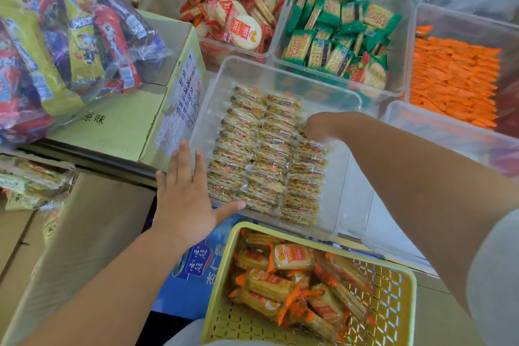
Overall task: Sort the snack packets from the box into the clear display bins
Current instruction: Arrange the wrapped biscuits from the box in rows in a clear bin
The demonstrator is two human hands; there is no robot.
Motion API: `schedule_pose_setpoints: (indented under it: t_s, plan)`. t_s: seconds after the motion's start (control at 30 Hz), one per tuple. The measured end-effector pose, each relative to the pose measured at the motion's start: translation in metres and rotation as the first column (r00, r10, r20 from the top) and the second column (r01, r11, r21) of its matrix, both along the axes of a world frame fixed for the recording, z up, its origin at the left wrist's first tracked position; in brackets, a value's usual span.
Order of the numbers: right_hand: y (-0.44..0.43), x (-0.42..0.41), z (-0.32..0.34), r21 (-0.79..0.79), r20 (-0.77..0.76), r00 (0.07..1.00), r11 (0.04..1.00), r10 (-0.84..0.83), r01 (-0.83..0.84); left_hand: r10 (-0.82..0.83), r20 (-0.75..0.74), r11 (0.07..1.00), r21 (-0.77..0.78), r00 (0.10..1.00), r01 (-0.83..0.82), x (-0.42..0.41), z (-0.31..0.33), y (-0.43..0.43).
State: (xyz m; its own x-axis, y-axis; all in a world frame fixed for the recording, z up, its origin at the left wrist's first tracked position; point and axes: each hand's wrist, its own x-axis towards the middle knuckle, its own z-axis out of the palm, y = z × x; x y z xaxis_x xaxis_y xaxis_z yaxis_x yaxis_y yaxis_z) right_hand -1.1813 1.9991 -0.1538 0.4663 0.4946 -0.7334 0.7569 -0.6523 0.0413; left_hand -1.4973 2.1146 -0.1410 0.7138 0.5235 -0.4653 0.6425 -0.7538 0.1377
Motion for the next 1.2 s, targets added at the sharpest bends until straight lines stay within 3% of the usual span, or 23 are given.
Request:
schedule_pose_setpoints:
  t_s: [0.2, 0.37, 0.43, 0.53, 0.67, 0.83, 0.97, 1.03, 1.2]
  plan:
    - [-0.005, -0.016, 0.005, 0.169, -0.018, 0.968, 0.954, -0.249, 0.249, 0.026, -0.015, 1.0, -0.011, 1.0, -0.027, 0.002, 0.003, 0.001]
    - [-0.013, -0.058, 0.029, 0.367, 0.048, 0.94, 0.881, -0.337, 0.297, -0.007, -0.022, 1.0, 0.02, 1.0, 0.008, -0.003, 0.022, 0.001]
    - [-0.018, -0.086, 0.038, 0.467, 0.065, 0.926, 0.831, -0.372, 0.301, -0.012, 0.04, 1.0, 0.029, 0.999, 0.011, -0.017, 0.035, -0.002]
    - [-0.016, -0.145, 0.054, 0.653, 0.008, 0.953, 0.723, -0.304, 0.225, 0.077, 0.238, 0.997, -0.043, 0.968, -0.069, -0.06, 0.062, -0.009]
    - [0.007, -0.24, 0.083, 0.817, -0.153, 0.983, 0.547, -0.099, 0.182, 0.165, 0.517, 0.985, -0.049, 0.84, -0.163, -0.136, 0.088, -0.01]
    - [0.055, -0.369, 0.102, 0.884, -0.161, 0.97, 0.464, 0.182, 0.06, 0.312, 0.614, 0.938, -0.076, 0.725, -0.338, -0.235, 0.099, 0.032]
    - [0.105, -0.445, 0.096, 0.863, -0.082, 0.951, 0.499, 0.298, -0.082, 0.363, 0.613, 0.909, -0.068, 0.702, -0.411, -0.297, 0.092, 0.096]
    - [0.126, -0.47, 0.091, 0.816, -0.063, 0.965, 0.571, 0.253, -0.096, 0.423, 0.518, 0.894, -0.101, 0.744, -0.438, -0.32, 0.086, 0.132]
    - [0.15, -0.496, 0.08, 0.655, 0.206, 0.976, 0.731, 0.069, -0.19, 0.5, 0.293, 0.865, -0.2, 0.815, -0.459, -0.346, 0.063, 0.23]
